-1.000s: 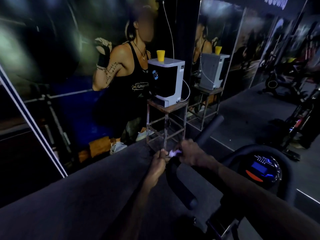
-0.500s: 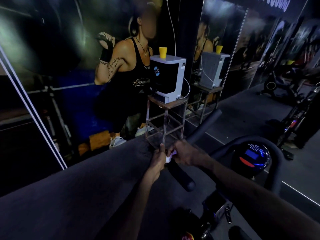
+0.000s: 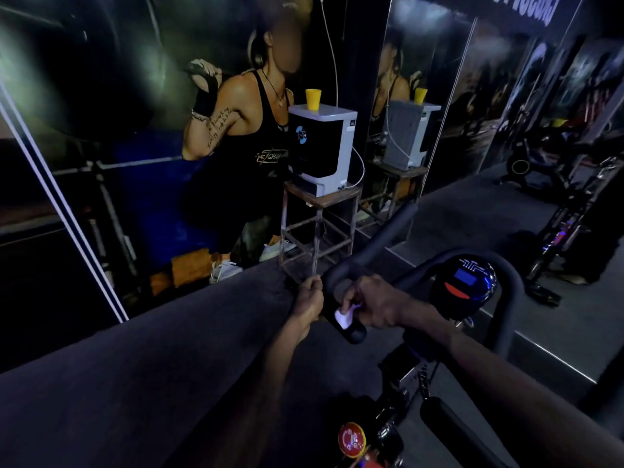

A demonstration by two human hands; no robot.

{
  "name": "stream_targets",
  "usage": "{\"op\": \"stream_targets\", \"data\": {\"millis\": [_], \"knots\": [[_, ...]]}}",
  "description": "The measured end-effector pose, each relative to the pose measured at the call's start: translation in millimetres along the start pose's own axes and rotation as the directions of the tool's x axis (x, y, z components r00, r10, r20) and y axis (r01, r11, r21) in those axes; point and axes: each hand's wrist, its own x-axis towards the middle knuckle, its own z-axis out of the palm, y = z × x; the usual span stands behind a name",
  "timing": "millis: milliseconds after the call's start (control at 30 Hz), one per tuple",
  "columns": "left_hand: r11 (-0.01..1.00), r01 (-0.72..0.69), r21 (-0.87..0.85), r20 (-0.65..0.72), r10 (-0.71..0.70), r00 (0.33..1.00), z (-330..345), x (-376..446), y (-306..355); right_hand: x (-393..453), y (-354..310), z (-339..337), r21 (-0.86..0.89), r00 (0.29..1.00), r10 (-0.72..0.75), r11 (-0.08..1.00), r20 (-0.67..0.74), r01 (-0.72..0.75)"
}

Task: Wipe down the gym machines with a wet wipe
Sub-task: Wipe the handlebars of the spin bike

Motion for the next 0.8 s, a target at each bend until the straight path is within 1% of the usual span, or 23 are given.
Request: {"op": "stream_targets", "data": {"millis": [67,133,267,333,400,433,500,533,567,633,667,733,767,800], "knots": [[0.998,-0.023,0.052,0.012,0.022,1.000,4,-5,0,-10,6,-1,0.052,1.000,0.021,0.998,-0.003,-0.021],[0.994,-0.061,0.095,-0.010,0.062,0.998,8,-9,-2,-13,12,4,0.144,0.994,0.087,0.987,-0.067,-0.077],[0.986,-0.095,0.133,-0.050,0.103,0.993,14,-20,-9,-15,23,28,0.275,0.960,0.218,0.947,-0.176,-0.165],[0.984,-0.099,0.150,-0.065,0.110,0.992,12,-21,-13,-16,25,34,0.375,0.947,0.283,0.903,-0.153,-0.209],[0.984,-0.078,0.161,-0.072,0.090,0.993,12,-23,-16,-13,25,39,0.525,0.928,0.364,0.806,-0.077,-0.273],[0.984,-0.068,0.167,-0.077,0.082,0.994,11,-25,-19,-7,27,43,0.594,0.913,0.401,0.753,-0.071,-0.285],[0.982,-0.059,0.180,-0.082,0.075,0.994,10,-33,-25,1,26,54,0.655,0.870,0.488,0.681,-0.074,-0.327],[0.981,-0.058,0.184,-0.085,0.074,0.994,9,-37,-26,5,28,61,0.675,0.864,0.498,0.663,-0.075,-0.324],[0.983,-0.056,0.177,-0.084,0.072,0.994,7,-42,-27,8,30,66,0.715,0.867,0.496,0.622,-0.046,-0.318],[0.987,-0.052,0.153,-0.081,0.065,0.995,4,-51,-25,15,29,66,0.823,0.863,0.505,0.490,0.001,-0.288],[0.985,-0.053,0.162,-0.085,0.067,0.994,4,-55,-25,15,21,55,0.849,0.858,0.514,0.452,0.002,-0.273],[0.978,-0.068,0.197,-0.091,0.088,0.992,4,-58,-27,28,14,40,0.866,0.854,0.518,0.449,-0.053,-0.218],[0.972,-0.070,0.222,-0.084,0.090,0.992,4,-58,-28,34,8,32,0.856,0.845,0.525,0.479,-0.105,-0.192],[0.967,-0.063,0.246,-0.085,0.086,0.993,4,-59,-28,42,5,26,0.816,0.816,0.541,0.554,-0.205,-0.163]]}}
